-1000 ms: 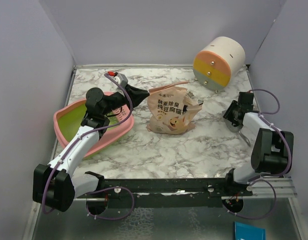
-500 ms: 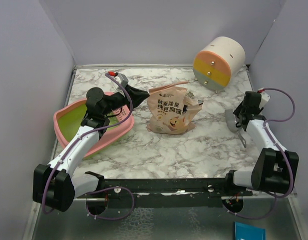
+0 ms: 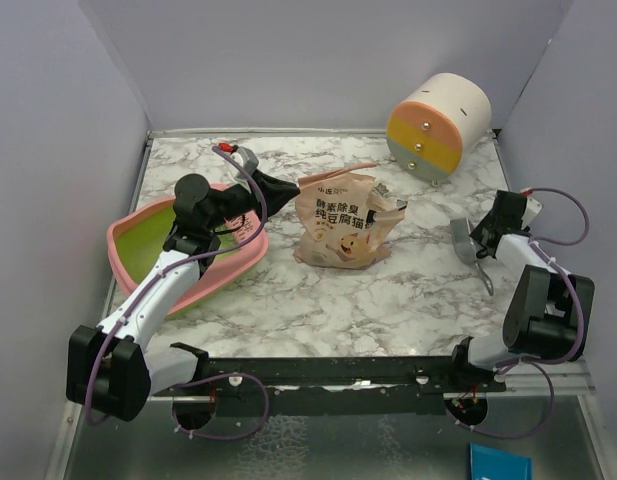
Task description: Fill the litter box with clean litter
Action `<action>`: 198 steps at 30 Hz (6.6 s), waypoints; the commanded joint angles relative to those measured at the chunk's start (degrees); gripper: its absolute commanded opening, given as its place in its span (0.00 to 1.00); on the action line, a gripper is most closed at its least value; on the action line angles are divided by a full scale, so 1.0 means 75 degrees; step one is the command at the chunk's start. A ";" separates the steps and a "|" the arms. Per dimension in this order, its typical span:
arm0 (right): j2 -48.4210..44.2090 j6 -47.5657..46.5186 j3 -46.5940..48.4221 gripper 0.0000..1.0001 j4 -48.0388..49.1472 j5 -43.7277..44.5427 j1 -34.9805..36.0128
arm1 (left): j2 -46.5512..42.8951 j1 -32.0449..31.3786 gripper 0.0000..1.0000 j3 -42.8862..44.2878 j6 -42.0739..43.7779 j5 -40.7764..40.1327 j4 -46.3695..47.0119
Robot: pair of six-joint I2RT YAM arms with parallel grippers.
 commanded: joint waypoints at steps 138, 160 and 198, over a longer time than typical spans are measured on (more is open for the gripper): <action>-0.1835 -0.1787 0.6119 0.61 -0.2198 -0.4745 0.5488 | -0.0413 0.0618 0.00 0.0499 -0.4633 -0.0549 -0.0787; -0.1582 0.2436 0.3052 0.59 0.2979 -1.1297 0.2825 | -0.0107 0.0531 0.00 -0.0406 -0.6824 -0.1733 0.1265; -0.1328 0.1016 0.3295 0.48 0.1508 -1.0249 0.3536 | 0.0353 -0.0676 0.00 -0.0191 -0.6391 -0.2404 0.1262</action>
